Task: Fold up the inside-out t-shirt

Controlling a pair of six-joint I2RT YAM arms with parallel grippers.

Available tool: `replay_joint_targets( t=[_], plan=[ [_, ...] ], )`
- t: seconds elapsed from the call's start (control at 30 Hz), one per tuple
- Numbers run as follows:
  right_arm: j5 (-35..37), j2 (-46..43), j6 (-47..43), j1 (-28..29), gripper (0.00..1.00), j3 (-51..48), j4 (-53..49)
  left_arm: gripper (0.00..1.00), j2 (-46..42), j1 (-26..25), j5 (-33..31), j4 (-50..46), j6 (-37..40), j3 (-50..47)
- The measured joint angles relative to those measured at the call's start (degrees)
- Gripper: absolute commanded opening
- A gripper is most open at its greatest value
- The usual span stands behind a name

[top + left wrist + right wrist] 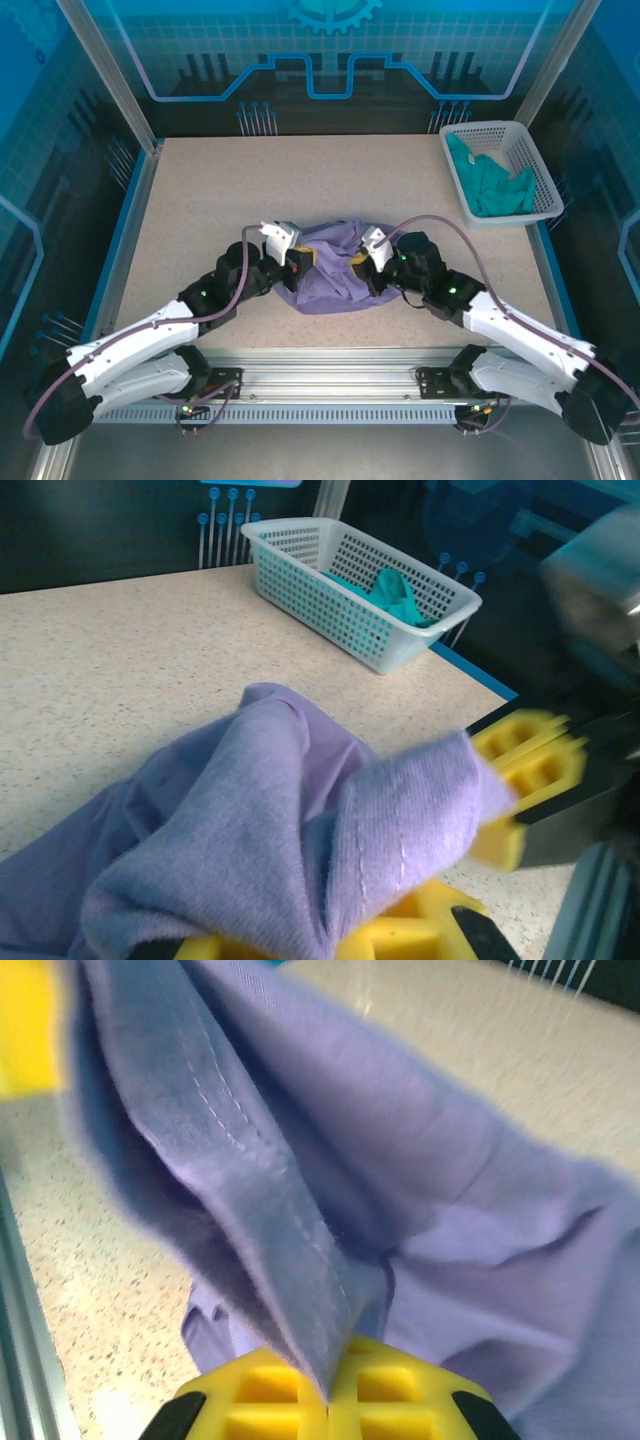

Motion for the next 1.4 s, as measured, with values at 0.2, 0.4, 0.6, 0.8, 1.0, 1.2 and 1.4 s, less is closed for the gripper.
replay_joint_targets(
  t=[0.2,0.4,0.6,0.8,1.0,1.2,1.4],
  plan=[
    [7.8,-11.0,-4.0,0.0,0.0,8.4,-6.3,0.0,2.3,0.0,3.0,-0.7,0.4,6.6],
    [24.3,-13.0,7.5,0.1,0.02,8.9,-18.3,0.0,8.9,-4.2,9.1,-2.9,3.4,8.9],
    [27.2,-19.7,23.8,0.8,0.32,-1.1,-29.3,0.17,15.5,-11.4,14.0,-2.7,5.0,4.4],
    [33.4,-18.5,31.3,0.7,0.56,-6.4,-33.1,0.6,24.9,-13.2,15.5,-8.5,6.0,7.2],
    [36.9,-13.6,29.5,0.7,0.63,-6.0,-28.1,0.75,19.2,-9.4,15.5,-13.6,7.5,8.1],
    [31.9,0.9,23.8,-0.5,0.72,-1.9,-16.6,0.88,7.9,2.9,10.5,-11.4,-1.0,3.3],
    [17.6,21.4,20.4,-8.3,0.77,12.3,-12.7,0.89,13.5,17.0,3.9,-13.9,-12.9,3.3]
  ],
)
